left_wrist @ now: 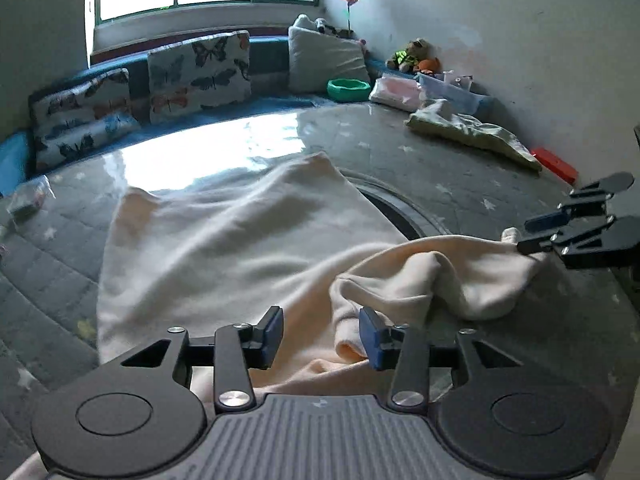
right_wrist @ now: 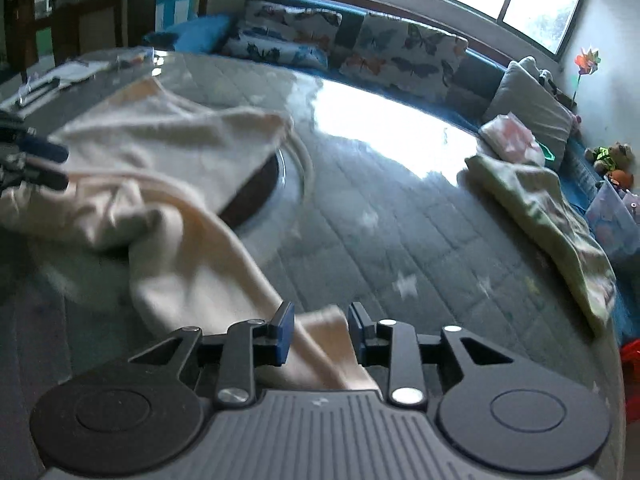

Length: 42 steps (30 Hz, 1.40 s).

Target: Fold clothes

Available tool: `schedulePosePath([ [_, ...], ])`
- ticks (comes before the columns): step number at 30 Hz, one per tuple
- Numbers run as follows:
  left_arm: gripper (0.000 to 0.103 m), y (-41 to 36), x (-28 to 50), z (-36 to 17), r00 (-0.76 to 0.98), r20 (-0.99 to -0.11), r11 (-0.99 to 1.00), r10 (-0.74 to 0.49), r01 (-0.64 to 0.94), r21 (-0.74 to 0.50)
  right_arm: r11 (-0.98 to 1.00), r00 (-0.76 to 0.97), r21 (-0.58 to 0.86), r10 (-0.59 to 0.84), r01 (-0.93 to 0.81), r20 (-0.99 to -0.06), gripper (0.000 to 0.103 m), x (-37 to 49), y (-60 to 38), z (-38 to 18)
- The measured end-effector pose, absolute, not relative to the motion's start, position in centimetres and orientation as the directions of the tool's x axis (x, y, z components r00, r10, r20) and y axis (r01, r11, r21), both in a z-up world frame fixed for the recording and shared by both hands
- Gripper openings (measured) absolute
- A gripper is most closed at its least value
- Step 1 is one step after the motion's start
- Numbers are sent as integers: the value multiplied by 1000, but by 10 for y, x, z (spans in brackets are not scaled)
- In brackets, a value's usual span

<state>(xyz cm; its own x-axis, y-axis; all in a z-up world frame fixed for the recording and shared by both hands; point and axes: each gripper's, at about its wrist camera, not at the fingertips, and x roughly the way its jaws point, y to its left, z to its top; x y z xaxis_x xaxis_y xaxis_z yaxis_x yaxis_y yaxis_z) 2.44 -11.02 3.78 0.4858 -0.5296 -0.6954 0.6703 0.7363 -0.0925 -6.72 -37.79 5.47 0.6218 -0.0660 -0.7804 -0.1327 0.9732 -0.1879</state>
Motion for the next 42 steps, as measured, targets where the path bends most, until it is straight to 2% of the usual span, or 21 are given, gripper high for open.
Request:
schedulePosePath([
  [3,29,-110,21,37,474,-699,727,-536,680,-97,971,608,-188,-63,-145,-791,29,-73,-382,50],
  [5,28,-110,17,39,477,-693,721,-540,687,-90,970,611,-190,-58,-154,-790,29,-77,-382,50],
  [11,35,-117,13,39,479,-694,712,-538,699,-69,961,600,-183,-24,-205,-799,29,-78,-379,46],
  [13,47,-117,14,40,482,-694,718,-535,693,-72,960,593,-179,-16,-217,-805,28,-78,-377,44],
  [16,48,-116,12,43,483,-686,712,-545,698,-74,958,582,-167,1,-234,-813,25,-80,-376,46],
  [18,49,-117,11,44,481,-683,704,-550,707,-68,954,574,-173,0,-247,-819,20,-82,-375,46],
  [21,48,-124,12,38,485,-700,706,-525,707,-40,939,572,-209,-15,-275,-820,6,-83,-369,45],
  [23,33,-125,15,33,482,-713,718,-509,695,-43,919,585,-262,-44,-294,-810,3,-83,-362,46],
  [24,18,-124,16,31,480,-717,724,-504,688,-49,906,597,-295,-60,-304,-800,3,-83,-359,47],
  [27,10,-119,12,33,500,-699,731,-512,680,-50,864,655,-405,-123,-298,-745,2,-81,-352,55],
  [32,8,-112,-19,48,507,-633,675,-585,737,-35,797,768,-571,-235,-199,-596,2,-68,-351,74],
  [36,8,-113,-60,50,477,-598,583,-644,812,22,799,823,-596,-286,-77,-491,2,-65,-361,84],
  [39,8,-120,-92,40,438,-604,491,-666,867,87,826,802,-564,-330,-10,-498,3,-68,-377,77],
  [42,8,-127,-113,25,378,-644,401,-665,908,119,852,746,-522,-370,35,-554,6,-77,-396,62],
])
